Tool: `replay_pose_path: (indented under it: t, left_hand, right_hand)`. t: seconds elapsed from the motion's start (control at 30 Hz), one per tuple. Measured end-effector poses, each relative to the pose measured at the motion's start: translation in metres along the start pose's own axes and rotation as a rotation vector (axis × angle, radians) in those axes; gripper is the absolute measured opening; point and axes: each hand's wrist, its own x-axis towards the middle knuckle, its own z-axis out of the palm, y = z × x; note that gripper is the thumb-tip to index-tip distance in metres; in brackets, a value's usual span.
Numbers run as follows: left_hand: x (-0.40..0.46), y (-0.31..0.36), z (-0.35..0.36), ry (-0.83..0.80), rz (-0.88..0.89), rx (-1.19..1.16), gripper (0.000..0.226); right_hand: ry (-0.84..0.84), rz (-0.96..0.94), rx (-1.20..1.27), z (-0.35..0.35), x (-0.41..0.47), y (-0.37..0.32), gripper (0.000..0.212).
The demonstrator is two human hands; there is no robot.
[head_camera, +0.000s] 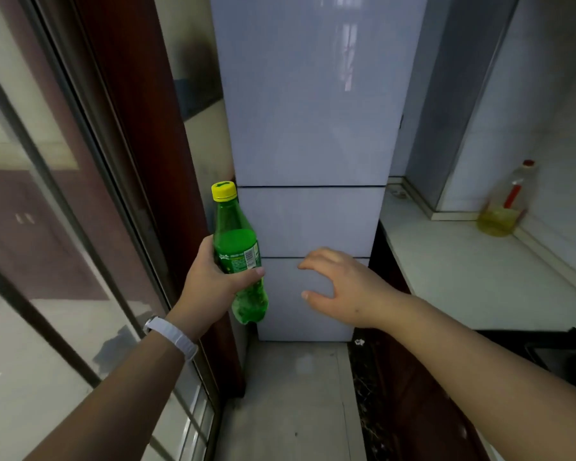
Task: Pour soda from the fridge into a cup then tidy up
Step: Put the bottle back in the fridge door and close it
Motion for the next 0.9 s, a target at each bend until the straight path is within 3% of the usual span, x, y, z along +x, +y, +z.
replay_pose_path:
  t: [0.13,0.3,0.77,0.9]
  left_hand:
    - [0.043,-0.009,-0.012,0.003,0.007,0.016,0.058]
    - [0.094,-0.025,-0.014,0.003,-0.019,0.043,0.057]
    - [0.253,-0.066,0.039,0.109,-0.103,0.106,0.062]
    - [0.296,-0.065,0.048,0.164,-0.104,0.135,0.062]
  right_hand:
    - [-0.019,-0.009,0.004,0.005,0.044,0.004,0.067]
    - [0.019,-0.019,0.032,0.001,0.100,0.022,0.047]
    - [0.004,-0.174,0.059,-0.002,0.282,0.134,0.047]
    - [-0.029,-0.237,0.048,-0.014,0.335,0.163,0.056]
